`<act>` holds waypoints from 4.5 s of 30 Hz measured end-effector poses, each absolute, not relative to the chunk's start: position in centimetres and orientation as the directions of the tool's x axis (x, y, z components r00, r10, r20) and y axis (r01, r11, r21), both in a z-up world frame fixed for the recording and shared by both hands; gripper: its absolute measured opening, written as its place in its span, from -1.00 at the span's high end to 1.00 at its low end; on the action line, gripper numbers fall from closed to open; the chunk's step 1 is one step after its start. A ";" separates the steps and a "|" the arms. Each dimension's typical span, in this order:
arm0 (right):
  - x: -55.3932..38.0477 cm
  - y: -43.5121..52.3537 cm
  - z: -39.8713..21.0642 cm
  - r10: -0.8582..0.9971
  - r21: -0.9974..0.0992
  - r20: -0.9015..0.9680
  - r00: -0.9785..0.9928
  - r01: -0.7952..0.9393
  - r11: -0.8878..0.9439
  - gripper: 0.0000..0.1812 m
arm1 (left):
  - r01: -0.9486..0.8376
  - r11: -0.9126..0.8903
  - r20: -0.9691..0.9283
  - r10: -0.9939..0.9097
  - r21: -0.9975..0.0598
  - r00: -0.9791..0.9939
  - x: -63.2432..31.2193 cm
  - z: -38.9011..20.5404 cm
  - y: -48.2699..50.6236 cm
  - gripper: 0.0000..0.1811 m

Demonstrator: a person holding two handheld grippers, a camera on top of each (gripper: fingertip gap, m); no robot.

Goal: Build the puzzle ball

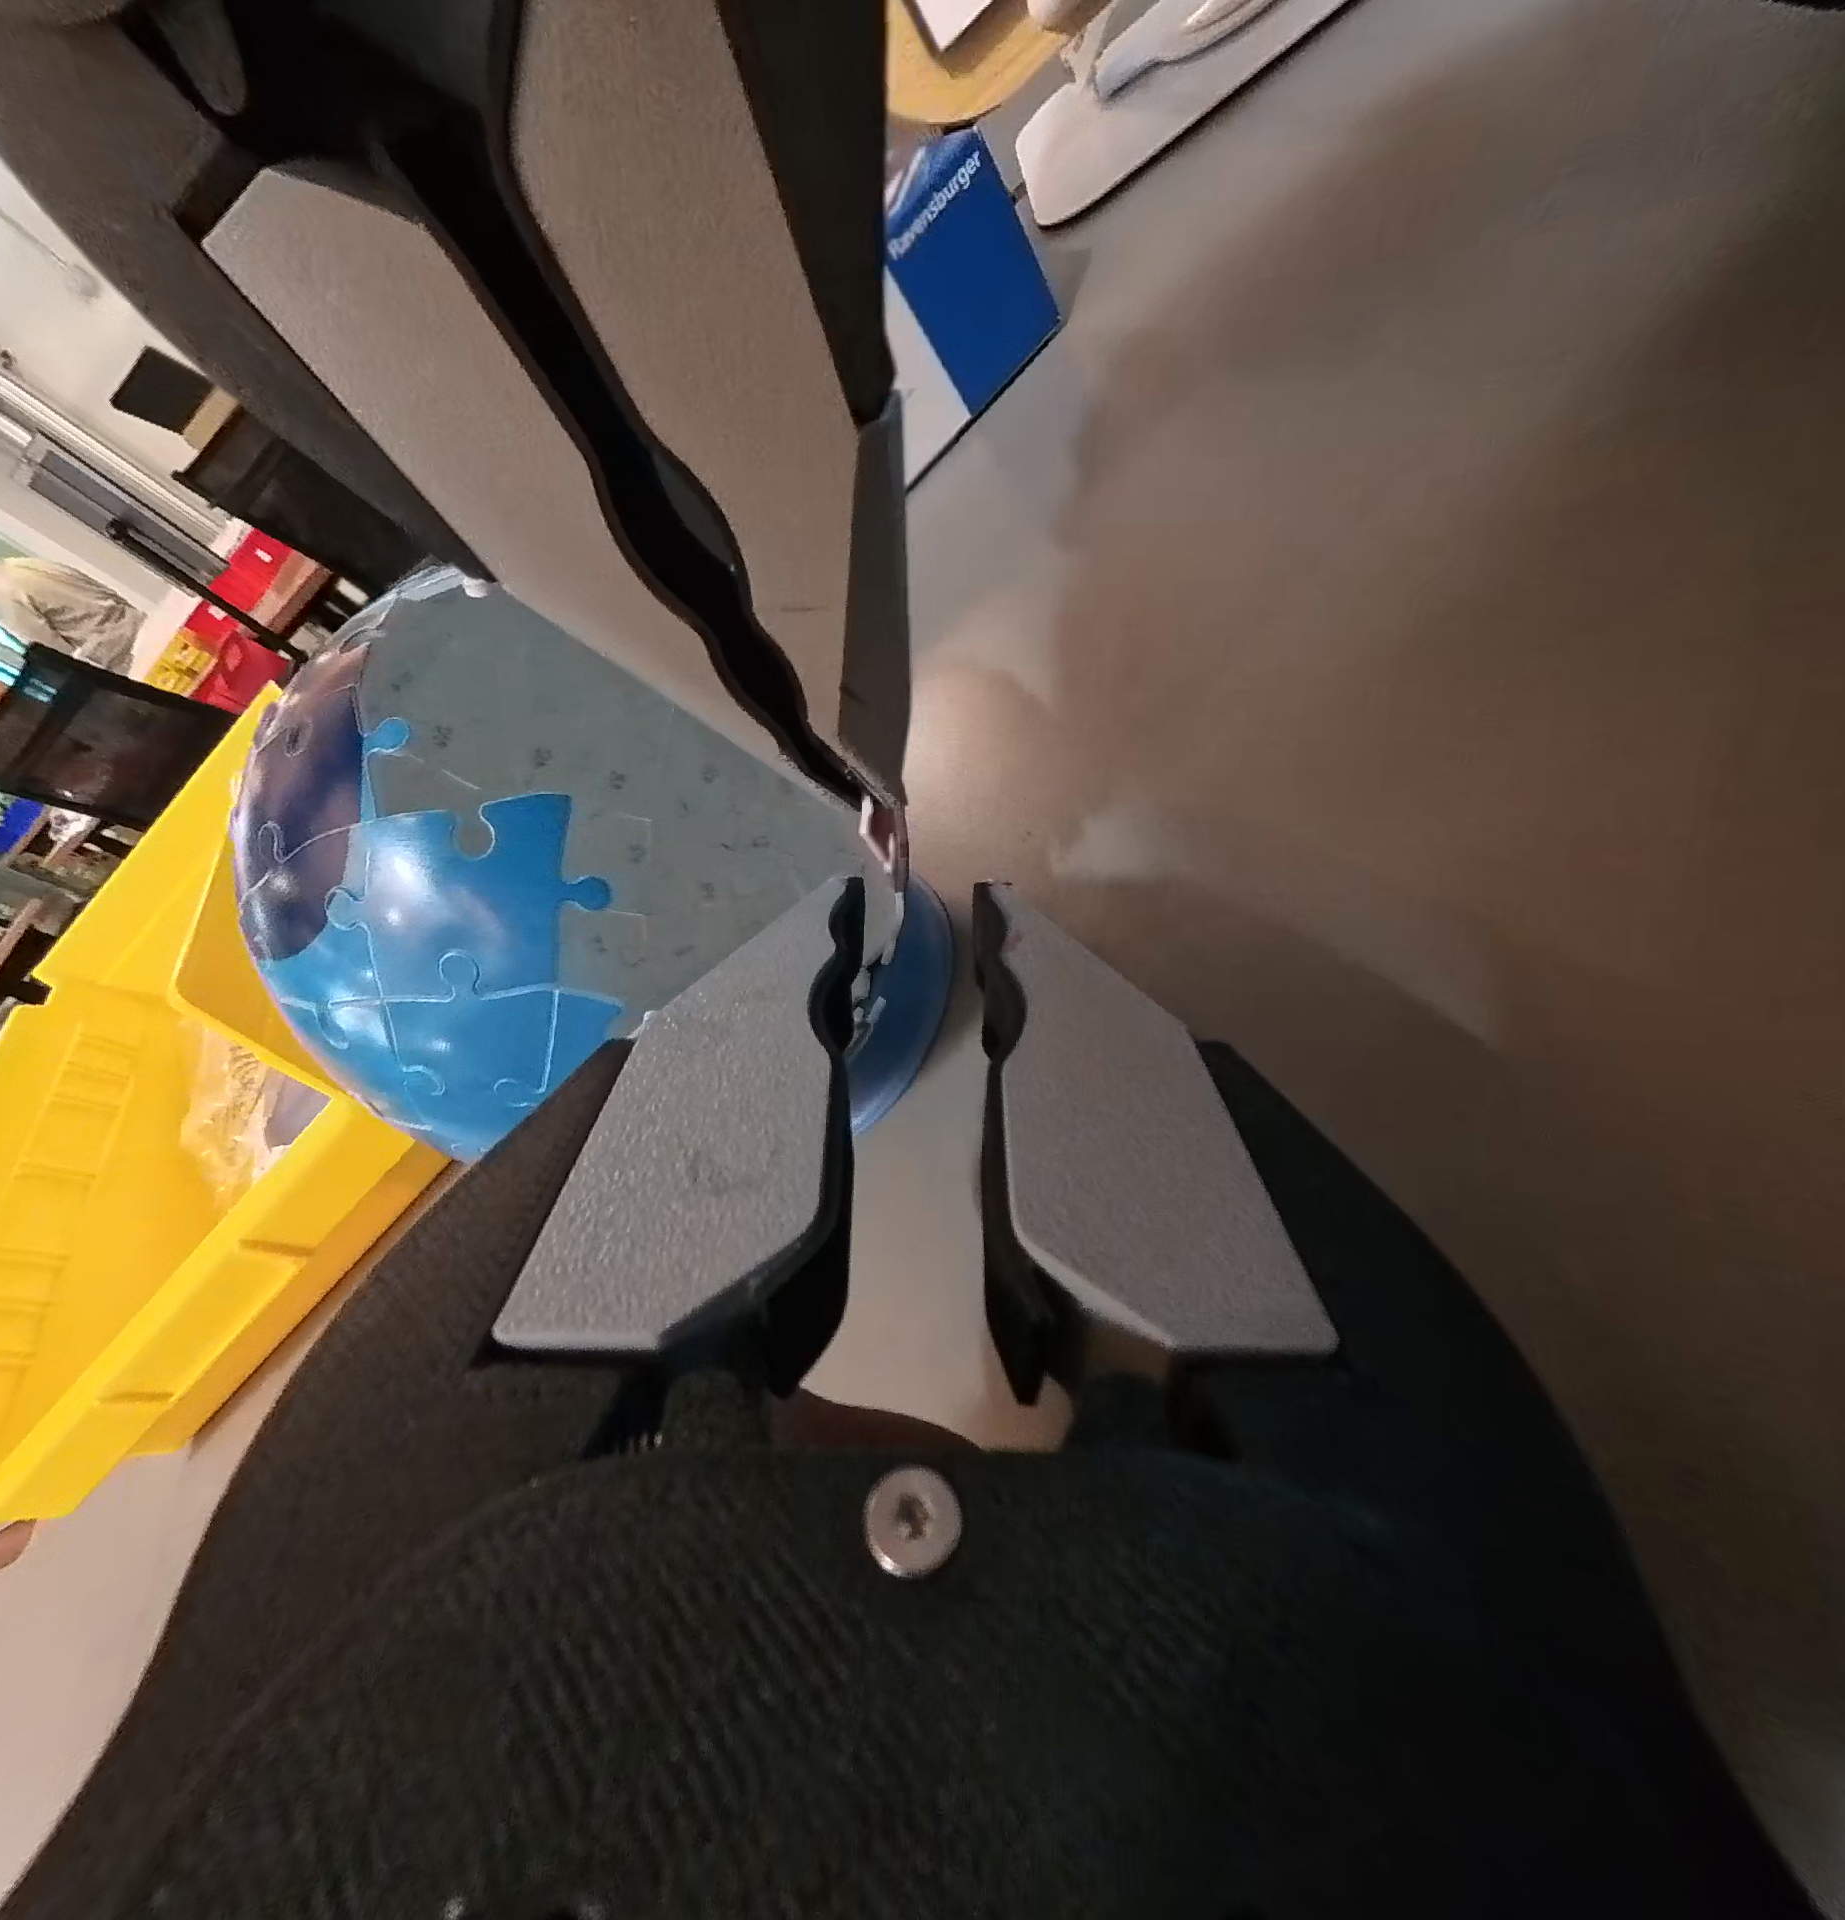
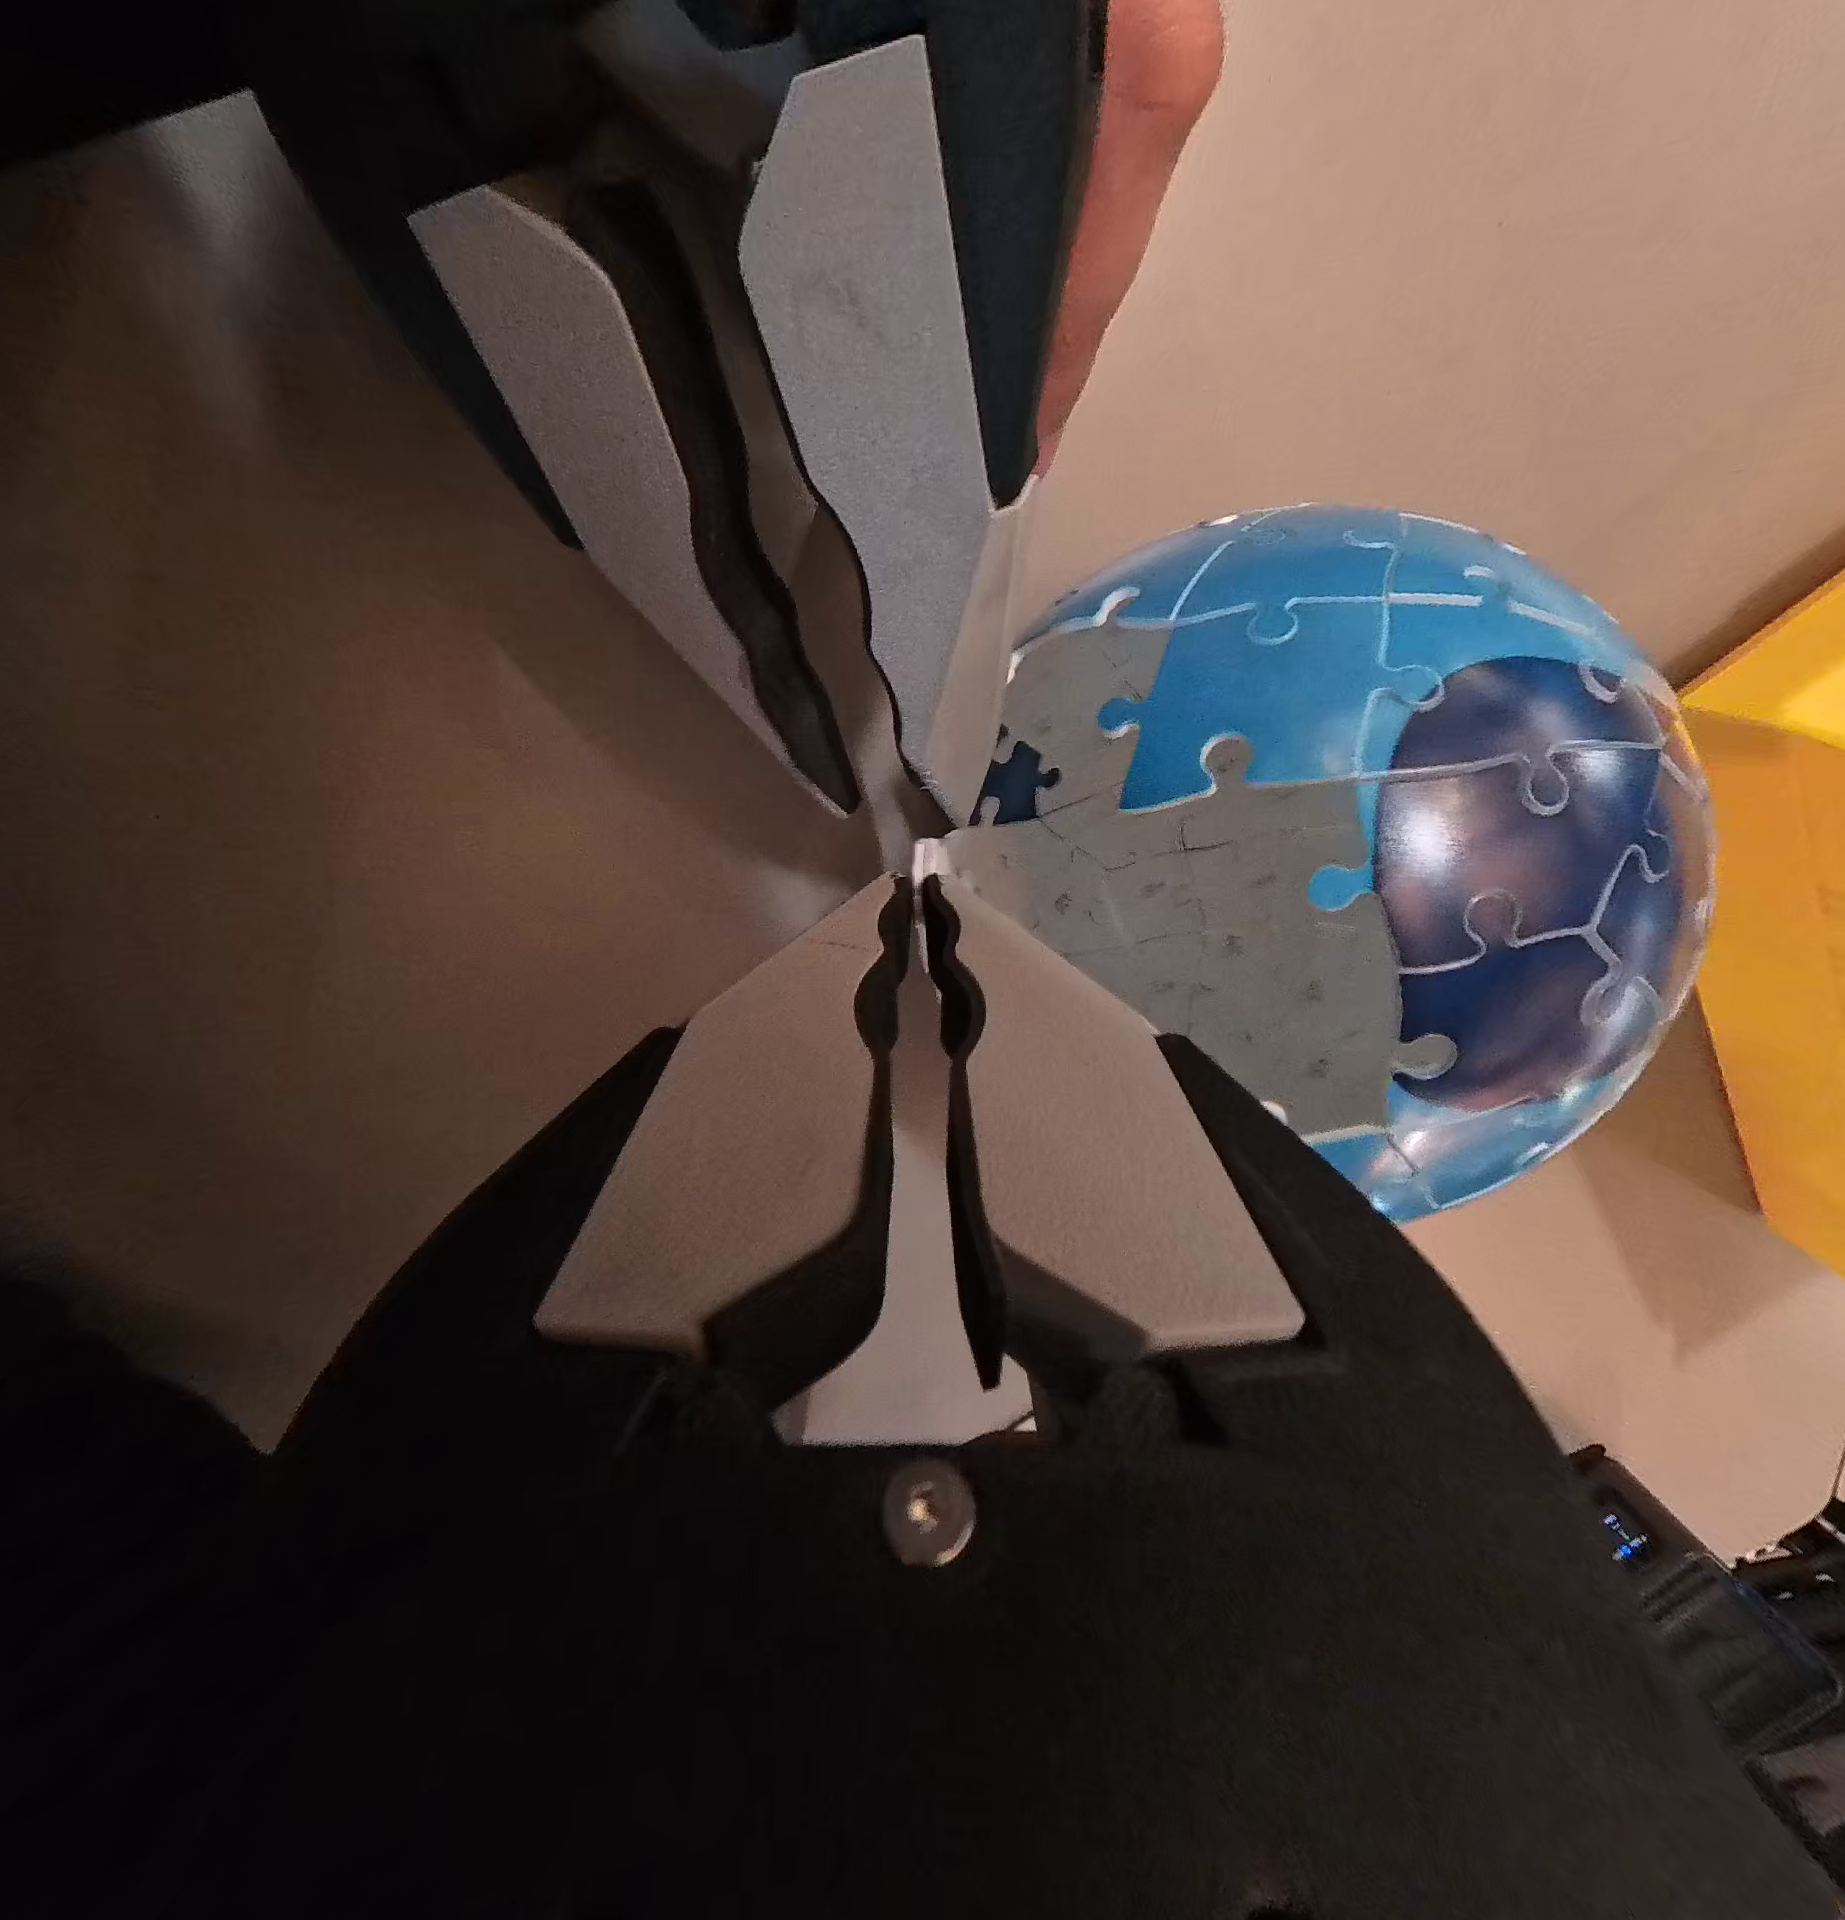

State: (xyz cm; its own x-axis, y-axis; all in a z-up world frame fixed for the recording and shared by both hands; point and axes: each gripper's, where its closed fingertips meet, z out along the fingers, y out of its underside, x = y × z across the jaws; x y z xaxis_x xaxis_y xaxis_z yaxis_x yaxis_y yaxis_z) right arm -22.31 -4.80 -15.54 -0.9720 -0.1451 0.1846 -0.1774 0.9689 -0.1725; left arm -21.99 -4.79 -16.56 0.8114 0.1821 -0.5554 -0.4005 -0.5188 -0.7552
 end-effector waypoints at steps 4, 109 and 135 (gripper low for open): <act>-22.4 -4.8 -15.5 -0.135 -0.175 0.154 -0.979 -0.162 0.971 1.00 | -0.393 -0.521 -0.549 0.184 -0.758 0.815 -22.1 -16.6 -4.6 0.78; -23.5 2.1 -12.6 0.377 -0.531 0.209 -0.902 0.219 0.818 1.00 | 0.117 -0.511 -0.023 0.258 -0.852 0.966 -33.7 -17.7 -13.7 0.23; -26.7 5.1 -8.2 0.722 -0.837 -0.403 -0.563 0.545 -0.042 0.55 | 0.426 -0.430 0.492 -0.049 -0.796 0.869 -29.6 -14.8 -10.3 0.20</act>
State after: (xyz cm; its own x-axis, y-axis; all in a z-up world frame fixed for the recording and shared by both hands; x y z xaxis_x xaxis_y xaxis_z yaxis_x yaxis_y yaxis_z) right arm -26.66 5.07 -8.21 -0.5631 0.7215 -0.4029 0.5455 -0.0418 -0.8371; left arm -29.62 -10.26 -14.78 0.8691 -0.0494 0.4921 0.4262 -0.4301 -0.7958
